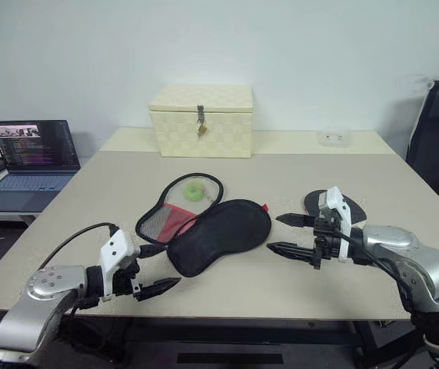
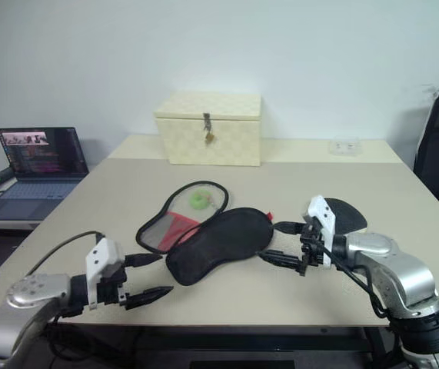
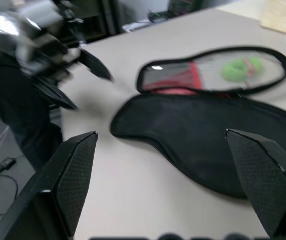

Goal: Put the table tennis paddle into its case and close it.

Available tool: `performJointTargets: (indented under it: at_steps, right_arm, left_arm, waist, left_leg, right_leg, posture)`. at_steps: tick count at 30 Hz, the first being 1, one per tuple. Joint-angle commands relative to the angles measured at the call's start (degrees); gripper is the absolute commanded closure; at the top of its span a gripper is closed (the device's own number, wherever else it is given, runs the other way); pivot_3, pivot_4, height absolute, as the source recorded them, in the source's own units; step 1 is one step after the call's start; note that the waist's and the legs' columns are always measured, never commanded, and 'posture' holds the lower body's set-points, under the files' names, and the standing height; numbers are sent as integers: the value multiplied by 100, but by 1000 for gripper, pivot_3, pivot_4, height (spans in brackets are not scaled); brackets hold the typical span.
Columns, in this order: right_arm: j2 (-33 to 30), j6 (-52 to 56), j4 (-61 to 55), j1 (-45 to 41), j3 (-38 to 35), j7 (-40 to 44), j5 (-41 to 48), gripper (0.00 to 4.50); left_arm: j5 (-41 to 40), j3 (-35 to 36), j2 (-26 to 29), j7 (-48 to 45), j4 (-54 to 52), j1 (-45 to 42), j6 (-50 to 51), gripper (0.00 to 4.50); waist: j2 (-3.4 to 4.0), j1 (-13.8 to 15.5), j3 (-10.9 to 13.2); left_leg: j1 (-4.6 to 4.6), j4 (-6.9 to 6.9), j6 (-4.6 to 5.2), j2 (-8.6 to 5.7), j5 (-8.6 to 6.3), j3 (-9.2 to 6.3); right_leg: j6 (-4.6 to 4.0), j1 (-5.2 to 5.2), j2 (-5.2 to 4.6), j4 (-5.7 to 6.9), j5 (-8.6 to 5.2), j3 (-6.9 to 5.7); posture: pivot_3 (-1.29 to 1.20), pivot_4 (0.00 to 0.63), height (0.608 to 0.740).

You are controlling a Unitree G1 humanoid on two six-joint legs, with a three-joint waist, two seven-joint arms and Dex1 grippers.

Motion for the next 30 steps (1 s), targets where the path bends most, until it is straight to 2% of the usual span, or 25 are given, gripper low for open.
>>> performJointTargets:
  at_steps: [1, 5, 9, 16, 20, 23, 30]
  right_arm:
    - [-124, 33, -312, 57, -275, -118, 182, 19]
    - [-167, 77, -563, 309, -347, -305, 252, 19]
    - [-147, 102, -677, 373, -380, -505, 307, 19]
    - [-173, 22, -745, 537, -424, -612, 307, 19]
    - [-124, -51, -679, 550, -409, -647, 274, 19]
    - [-130, -91, -629, 555, -418, -653, 262, 0]
    - [-186, -125, -534, 512, -528, -707, 278, 0]
  left_arm:
    - [446, -452, -133, -401, 857, -653, -656, 0]
    - [1061, -955, -381, -717, 2088, -1402, -1668, 0]
    - [1374, -1247, -377, -1112, 2852, -1682, -2257, 0]
    - [1518, -1428, -243, -1584, 2979, -1569, -2531, 0]
    - [1424, -1450, -214, -1704, 2721, -1375, -2322, 0]
    - [1380, -1405, -250, -1651, 2649, -1333, -2198, 589]
    - [1421, -1347, -323, -1517, 2838, -1407, -2115, 3027]
  waist:
    - [0, 4, 0]
    - [-2, 13, -1]
    - [-1, -46, -1]
    - [-1, -45, -1]
    - [1, -57, -3]
    - [6, -58, -5]
    - [9, -36, -9]
  left_leg:
    - [-2, 0, 0, -1, 0, 0]
    - [-8, 0, 0, -11, 0, 6]
    - [-11, -3, 2, -8, -1, 1]
    - [-6, -6, 2, -3, -1, -2]
    - [-1, -11, 2, -2, -1, -2]
    - [1, -12, 2, -2, -1, -2]
    - [18, -11, 3, -3, 0, -2]
  right_leg:
    - [0, -1, 0, -1, 0, 0]
    - [1, -2, 4, 1, 1, -9]
    - [2, -11, 1, 3, 1, 2]
    - [1, -9, 1, 6, 1, 1]
    - [1, -8, 1, 6, 1, 4]
    - [1, -7, 2, 6, 0, 3]
    - [2, 9, 2, 7, 0, 3]
  posture:
    - [0, 150, 740]
    - [0, 150, 740]
    - [0, 150, 740]
    - [0, 150, 740]
    - [0, 150, 740]
    - [0, 150, 740]
    - [0, 150, 740]
